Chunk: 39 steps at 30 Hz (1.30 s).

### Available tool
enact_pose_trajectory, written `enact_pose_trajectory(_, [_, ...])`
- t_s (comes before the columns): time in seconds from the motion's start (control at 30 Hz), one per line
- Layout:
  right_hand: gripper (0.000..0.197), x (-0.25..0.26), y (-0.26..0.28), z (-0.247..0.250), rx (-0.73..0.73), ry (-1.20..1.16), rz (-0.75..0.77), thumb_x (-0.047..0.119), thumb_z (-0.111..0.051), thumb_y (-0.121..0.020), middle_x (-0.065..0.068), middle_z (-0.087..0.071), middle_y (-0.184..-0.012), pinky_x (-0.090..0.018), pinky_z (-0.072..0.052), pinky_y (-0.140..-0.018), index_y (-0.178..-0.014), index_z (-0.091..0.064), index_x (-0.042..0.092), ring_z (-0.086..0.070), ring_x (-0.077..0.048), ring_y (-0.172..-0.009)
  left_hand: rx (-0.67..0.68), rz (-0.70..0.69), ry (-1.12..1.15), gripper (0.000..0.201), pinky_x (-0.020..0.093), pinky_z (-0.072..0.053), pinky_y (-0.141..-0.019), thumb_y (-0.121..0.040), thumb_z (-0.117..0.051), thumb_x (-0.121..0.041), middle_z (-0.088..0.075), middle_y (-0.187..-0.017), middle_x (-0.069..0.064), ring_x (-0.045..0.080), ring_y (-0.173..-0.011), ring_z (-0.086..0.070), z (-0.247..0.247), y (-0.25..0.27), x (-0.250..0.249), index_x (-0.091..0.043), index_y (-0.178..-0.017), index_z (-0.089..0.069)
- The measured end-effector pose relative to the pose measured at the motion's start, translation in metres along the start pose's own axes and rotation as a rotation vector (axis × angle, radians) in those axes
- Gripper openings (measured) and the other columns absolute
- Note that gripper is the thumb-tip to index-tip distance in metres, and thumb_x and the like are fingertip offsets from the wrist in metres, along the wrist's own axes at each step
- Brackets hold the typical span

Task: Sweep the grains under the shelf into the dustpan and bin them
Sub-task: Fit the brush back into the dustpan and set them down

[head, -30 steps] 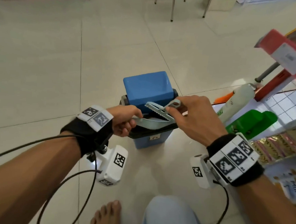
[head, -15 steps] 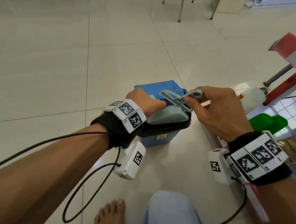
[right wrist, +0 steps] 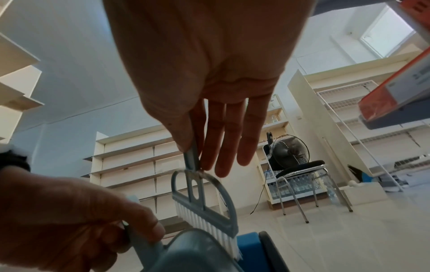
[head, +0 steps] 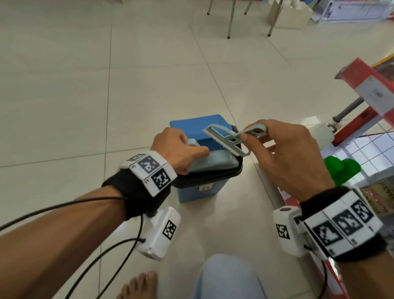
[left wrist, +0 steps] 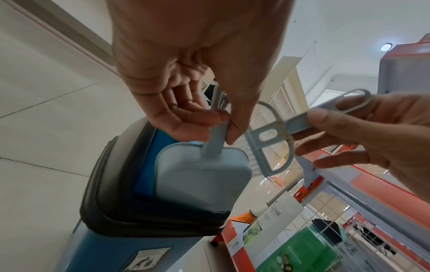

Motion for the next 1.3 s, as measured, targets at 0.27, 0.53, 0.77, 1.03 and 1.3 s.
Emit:
enact_pose_trajectory(0.27, [0.007, 0.009, -0.002, -0.007, -0.034, -0.237, -0.044, 0.031, -0.068, -0.09, 0.013, -0.072, -0.086, -0.03, -0.06, -0.064, -0.091, -0.072, 0.026, -0.068, -0.003, -0.081, -0.097, 0.062, 0.302, 0.043, 0.046, -0.063, -0.063, -0.064, -0.09, -0.032, -0.066, -0.069, 0.007, 0.019, -0.046, -0.064, 0.005, 0.014, 0.015, -0.01, -0.078, -0.055])
enact_pose_trajectory(0.53, [0.013, 0.025, -0.016, 0.0, -0.17, -0.59, -0.107, 0.026, -0.068, -0.092, 0.004, -0.076, -0.09, -0.038, -0.061, -0.076, -0.099, -0.071, 0.016, -0.073, -0.012, -0.086, 0.005, 0.318, 0.795, 0.035, 0.038, -0.056, -0.093, -0.084, -0.076, -0.02, -0.073, -0.108, 0.01, 0.022, -0.101, -0.069, 0.004, 0.034, 0.064, -0.001, -0.112, -0.067])
enact_pose_trajectory(0.77, [0.016, 0.039, -0.025, -0.016, -0.046, -0.766, -0.08, 0.025, -0.062, -0.096, -0.002, -0.076, -0.091, -0.045, -0.061, -0.08, -0.104, -0.069, 0.012, -0.074, -0.018, -0.087, 0.014, 0.247, 1.062, 0.02, 0.036, -0.06, -0.088, -0.091, -0.068, -0.013, -0.076, -0.087, 0.005, 0.027, -0.097, -0.074, 0.024, 0.039, 0.094, -0.001, -0.108, -0.067])
enact_pose_trajectory(1.03, [0.016, 0.074, -0.021, -0.088, 0.616, -0.462, 0.061, 0.035, -0.06, -0.095, 0.008, -0.061, -0.081, -0.033, -0.052, -0.078, -0.085, -0.061, 0.023, -0.059, -0.01, -0.077, -0.034, 0.184, 0.865, 0.016, 0.022, -0.058, -0.068, -0.093, -0.063, -0.011, -0.075, -0.096, 0.008, 0.015, -0.077, -0.073, 0.067, 0.04, 0.13, -0.001, -0.104, -0.071])
enact_pose_trajectory(1.3, [0.012, 0.101, -0.015, -0.2, 0.662, -0.46, 0.007, 0.029, -0.051, -0.1, 0.0, -0.064, -0.108, -0.029, -0.052, -0.075, -0.107, -0.054, 0.019, -0.062, -0.015, -0.09, -0.085, 0.205, 0.657, 0.019, 0.017, -0.057, -0.064, -0.092, -0.067, -0.013, -0.078, -0.1, 0.007, 0.017, -0.085, -0.076, 0.084, 0.02, 0.159, -0.007, -0.11, -0.071])
Point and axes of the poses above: each hand's wrist, its own y-axis away from the middle knuckle, its own z-axis out of the back of the hand, x = y × z, the point moved 3 cm from there along -y, towards the middle knuckle
